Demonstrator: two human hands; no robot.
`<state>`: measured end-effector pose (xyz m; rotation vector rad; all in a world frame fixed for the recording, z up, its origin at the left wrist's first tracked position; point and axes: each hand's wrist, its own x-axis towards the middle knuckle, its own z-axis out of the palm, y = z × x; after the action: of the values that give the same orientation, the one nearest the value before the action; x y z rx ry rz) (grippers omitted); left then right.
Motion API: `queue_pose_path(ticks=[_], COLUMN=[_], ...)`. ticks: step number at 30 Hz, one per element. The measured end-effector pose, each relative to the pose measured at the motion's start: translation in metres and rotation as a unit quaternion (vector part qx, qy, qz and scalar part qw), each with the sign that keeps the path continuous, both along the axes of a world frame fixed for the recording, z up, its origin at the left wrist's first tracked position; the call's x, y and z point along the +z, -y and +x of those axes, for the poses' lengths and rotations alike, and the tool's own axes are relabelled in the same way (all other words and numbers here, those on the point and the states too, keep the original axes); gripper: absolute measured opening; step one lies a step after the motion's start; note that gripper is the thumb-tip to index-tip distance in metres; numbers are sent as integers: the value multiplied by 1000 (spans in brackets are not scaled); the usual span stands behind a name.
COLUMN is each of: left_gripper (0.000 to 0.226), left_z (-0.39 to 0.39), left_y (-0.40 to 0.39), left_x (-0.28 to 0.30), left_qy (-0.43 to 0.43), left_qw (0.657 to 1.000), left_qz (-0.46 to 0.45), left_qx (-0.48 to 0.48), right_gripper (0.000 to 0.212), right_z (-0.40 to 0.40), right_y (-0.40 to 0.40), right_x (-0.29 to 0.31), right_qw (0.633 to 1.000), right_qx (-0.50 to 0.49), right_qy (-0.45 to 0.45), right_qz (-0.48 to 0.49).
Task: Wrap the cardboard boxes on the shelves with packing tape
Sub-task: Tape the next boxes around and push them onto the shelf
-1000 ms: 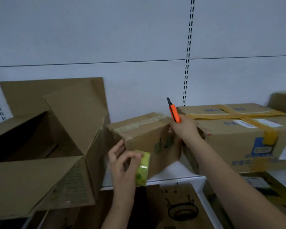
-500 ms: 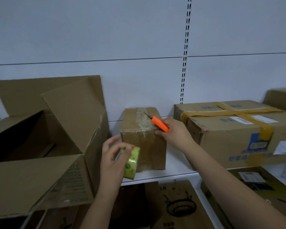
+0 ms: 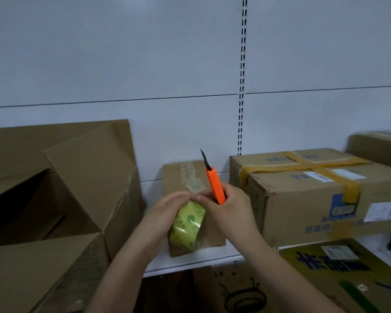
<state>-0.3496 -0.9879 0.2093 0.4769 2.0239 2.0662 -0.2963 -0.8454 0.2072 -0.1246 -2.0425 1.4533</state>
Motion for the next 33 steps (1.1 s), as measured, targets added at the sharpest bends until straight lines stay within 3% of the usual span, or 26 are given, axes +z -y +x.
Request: queue_pose_path(ticks=[3, 5, 8, 9, 12, 15, 17, 20, 23, 25, 33], left_gripper=[19, 29, 83, 90, 85, 72, 63, 48, 33, 32, 27], left_z=[15, 22, 23, 23, 20, 7, 0, -6, -15, -16, -32], left_y=[-5, -7, -1, 2, 9, 31, 47, 47, 39, 41, 38], left_x=[9, 13, 18, 19, 20, 20, 19, 14, 9, 16, 34], left_qy=[4, -32, -90, -137, -289, -392, -400, -399, -445, -434, -372], left_qw=[996, 992, 990, 982, 920, 830, 803, 762, 746, 753, 696], left_qz=[-42, -76, -87, -119, -262, -389, -422, -472, -434, -431, -540], left_qx=[-80, -93, -57, -51, -23, 74, 131, 193, 236, 241, 292], right_gripper=[12, 9, 13, 14, 16, 15, 10, 11, 12, 13, 10], right_z=[0, -2, -11, -14, -19, -17, -14, -15, -21, -25, -38], right_y=[3, 5, -3, -5, -6, -32, -63, -80, -74, -73, -52], right_x=[-1, -1, 2, 2, 0, 2, 7, 6, -5, -14, -35], right_qw=[999, 998, 996, 994, 984, 963, 944, 946, 954, 956, 957], right_qx=[-42, -51, -72, -64, -41, -129, -199, -214, -220, -228, -281], right_qy=[-3, 0, 4, 11, 26, 2, -28, -37, -54, -62, -60], right_qz=[-20, -25, -56, -85, -169, -236, -263, -242, -197, -172, -48])
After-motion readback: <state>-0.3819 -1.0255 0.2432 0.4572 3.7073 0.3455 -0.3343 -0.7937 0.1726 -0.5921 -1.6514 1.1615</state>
